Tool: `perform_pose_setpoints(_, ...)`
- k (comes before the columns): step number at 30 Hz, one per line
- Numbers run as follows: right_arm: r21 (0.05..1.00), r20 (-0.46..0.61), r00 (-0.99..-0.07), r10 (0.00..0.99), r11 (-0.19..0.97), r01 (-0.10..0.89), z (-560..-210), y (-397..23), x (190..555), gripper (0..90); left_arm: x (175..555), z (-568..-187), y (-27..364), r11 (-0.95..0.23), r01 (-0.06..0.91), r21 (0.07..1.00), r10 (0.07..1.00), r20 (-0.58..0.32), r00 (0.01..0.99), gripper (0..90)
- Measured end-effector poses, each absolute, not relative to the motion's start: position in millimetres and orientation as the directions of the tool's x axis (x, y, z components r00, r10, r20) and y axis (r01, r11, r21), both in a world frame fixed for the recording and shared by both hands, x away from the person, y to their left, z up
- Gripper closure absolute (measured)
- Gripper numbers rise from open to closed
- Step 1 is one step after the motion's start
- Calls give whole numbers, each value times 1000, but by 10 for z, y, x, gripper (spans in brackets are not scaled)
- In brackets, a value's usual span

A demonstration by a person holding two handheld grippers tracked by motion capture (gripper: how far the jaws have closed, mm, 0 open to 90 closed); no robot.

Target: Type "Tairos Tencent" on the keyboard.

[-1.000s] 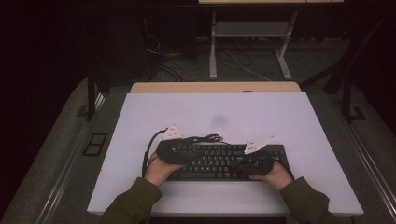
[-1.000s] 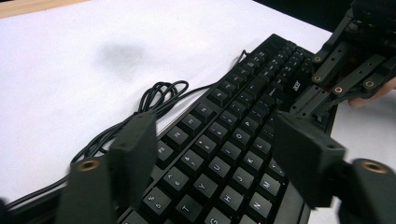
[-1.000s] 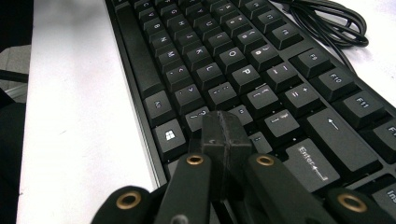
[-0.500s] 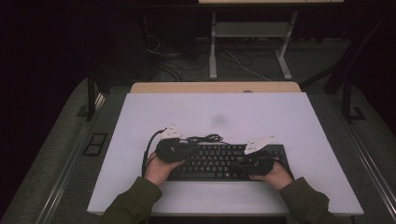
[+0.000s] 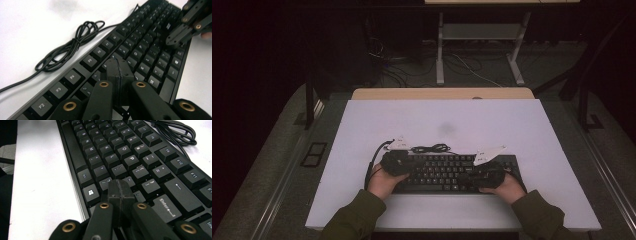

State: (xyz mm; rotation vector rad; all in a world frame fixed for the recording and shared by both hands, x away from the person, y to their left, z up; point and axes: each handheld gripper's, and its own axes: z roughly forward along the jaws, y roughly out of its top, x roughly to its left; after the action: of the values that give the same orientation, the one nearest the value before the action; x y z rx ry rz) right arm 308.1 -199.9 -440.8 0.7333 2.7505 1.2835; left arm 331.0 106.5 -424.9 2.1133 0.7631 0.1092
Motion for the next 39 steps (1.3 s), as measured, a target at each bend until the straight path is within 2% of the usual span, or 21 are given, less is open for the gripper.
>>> perform_pose_setpoints(25, 729, 171, -890, 422, 554, 403, -4407, -1996, 3077, 893, 3313, -4332, 1081, -502, 494, 710, 562, -166, 810, 892)
perform_pose_setpoints(39, 730, 172, -891, 420, 554, 401, -4409, -1998, 3078, 893, 3295, -4290, 1088, -482, 487, 728, 552, -179, 814, 891)
